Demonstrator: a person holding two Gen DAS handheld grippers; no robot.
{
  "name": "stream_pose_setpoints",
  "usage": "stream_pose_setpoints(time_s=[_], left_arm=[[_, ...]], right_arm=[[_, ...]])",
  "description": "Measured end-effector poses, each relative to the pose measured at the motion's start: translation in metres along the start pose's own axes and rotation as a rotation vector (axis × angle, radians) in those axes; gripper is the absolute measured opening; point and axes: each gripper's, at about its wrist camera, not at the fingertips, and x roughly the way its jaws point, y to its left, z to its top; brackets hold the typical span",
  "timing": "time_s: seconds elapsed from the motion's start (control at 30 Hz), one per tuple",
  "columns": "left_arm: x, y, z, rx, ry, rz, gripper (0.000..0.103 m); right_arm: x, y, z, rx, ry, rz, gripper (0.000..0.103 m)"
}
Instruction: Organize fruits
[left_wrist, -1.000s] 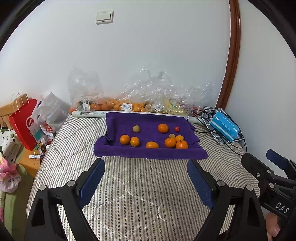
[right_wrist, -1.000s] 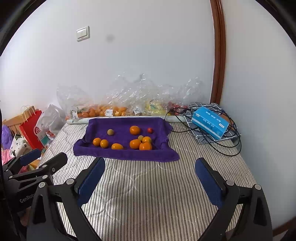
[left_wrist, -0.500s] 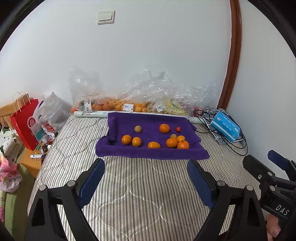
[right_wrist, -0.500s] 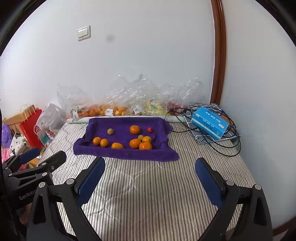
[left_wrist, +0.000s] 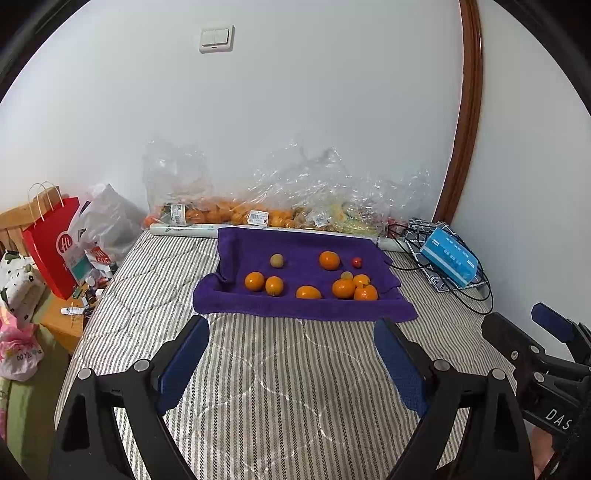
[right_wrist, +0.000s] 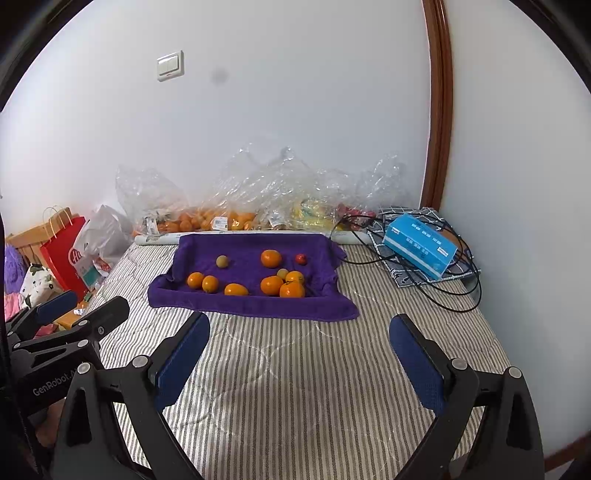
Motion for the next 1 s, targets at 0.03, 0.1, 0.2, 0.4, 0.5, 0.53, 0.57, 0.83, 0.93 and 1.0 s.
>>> stream_pose_setpoints(time_s=[0.03, 0.1, 0.2, 0.4, 0.5, 0.53, 0.57, 0.83, 0.93, 1.0], left_arm=[[-0.0003, 0.0001, -0.0002, 0.0, 0.0, -0.001, 0.091], [-0.0004, 0.0002, -0.0002, 0.0, 0.002, 0.001, 0.091], [-0.001, 0.0, -0.0004, 0.0, 0.002, 0.001, 0.091], [-0.0011, -0.0005, -0.0012, 0.0, 0.001, 0.003, 0.091], [-0.0006, -0.0013, -0.0016, -0.002, 0.001, 0.004, 0.091], [-0.0013, -0.0005, -0.0015, -0.002, 0.0, 0.004, 0.091], [-0.0008, -0.0013, -0.0017, -0.002, 0.0, 0.004, 0.091], [-0.0013, -0.0023, -0.0017, 0.001, 0.0, 0.004, 0.091], [-0.0013, -0.0022, -0.0017, 0.0, 0.001, 0.003, 0.091], [-0.0013, -0.003, -0.0012, 0.003, 0.0, 0.002, 0.091]], right_arm=[[-0.0006, -0.0004, 0.0, 0.0, -0.001, 0.001, 0.097], [-0.0008, -0.0005, -0.0001, 0.001, -0.001, 0.001, 0.097], [-0.0007, -0.0005, -0.0002, -0.001, -0.001, 0.0, 0.097], [-0.0018, -0.0009, -0.0002, -0.001, -0.001, -0.001, 0.097], [-0.0028, -0.0011, -0.0003, -0.001, -0.002, -0.002, 0.097], [-0.0032, -0.0012, -0.0003, -0.001, -0.003, -0.001, 0.097], [-0.0035, -0.0007, -0.0002, -0.001, -0.003, -0.001, 0.097], [-0.0053, -0.0003, 0.0001, -0.001, -0.004, -0.004, 0.097], [-0.0066, -0.0003, 0.0006, 0.002, -0.006, -0.007, 0.097], [-0.007, -0.0004, 0.0009, 0.002, -0.007, -0.005, 0.097]])
